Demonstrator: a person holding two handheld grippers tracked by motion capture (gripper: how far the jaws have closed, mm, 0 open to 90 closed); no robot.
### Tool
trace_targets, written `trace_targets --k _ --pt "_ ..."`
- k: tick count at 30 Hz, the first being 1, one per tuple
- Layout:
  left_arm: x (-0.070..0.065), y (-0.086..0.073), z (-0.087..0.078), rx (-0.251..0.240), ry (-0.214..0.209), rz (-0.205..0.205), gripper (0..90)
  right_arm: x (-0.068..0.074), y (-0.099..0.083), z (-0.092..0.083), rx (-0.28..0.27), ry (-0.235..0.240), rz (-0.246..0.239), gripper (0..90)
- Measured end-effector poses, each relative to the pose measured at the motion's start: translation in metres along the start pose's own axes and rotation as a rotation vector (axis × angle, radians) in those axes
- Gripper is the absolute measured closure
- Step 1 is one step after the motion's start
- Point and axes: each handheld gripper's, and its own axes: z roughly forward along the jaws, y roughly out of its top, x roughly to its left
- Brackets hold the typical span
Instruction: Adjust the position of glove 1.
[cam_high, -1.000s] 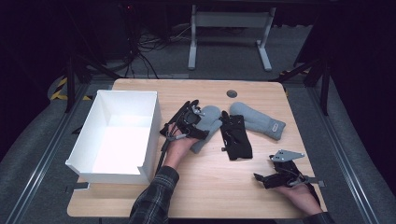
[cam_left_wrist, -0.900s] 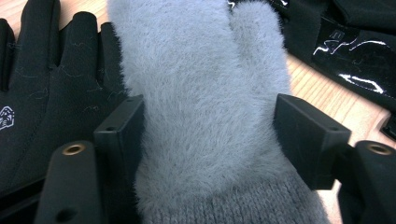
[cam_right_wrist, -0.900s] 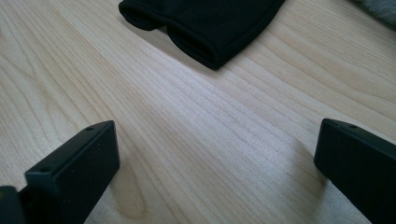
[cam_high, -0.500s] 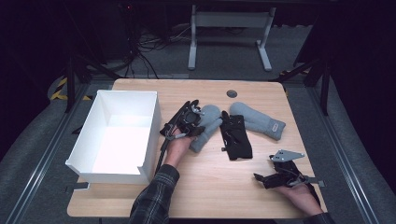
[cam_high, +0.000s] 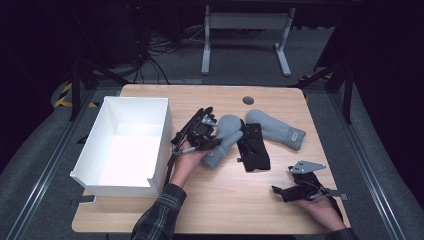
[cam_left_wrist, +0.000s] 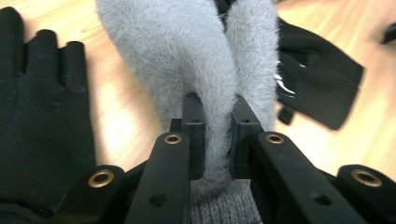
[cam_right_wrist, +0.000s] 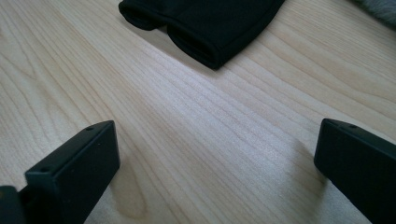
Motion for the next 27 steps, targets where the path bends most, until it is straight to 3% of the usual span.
trace_targets --k 12,27 --pt "-0.029 -0.014 -0.018 -0.011 -0.095 0.037 80.7 0.0 0.0 0.0 0.0 0.0 0.0 0.5" --pt "-0.066 -0.042 -0.028 0.006 -0.146 0.109 80.7 0.0 0.0 0.0 0.0 0.0 0.0 0.5"
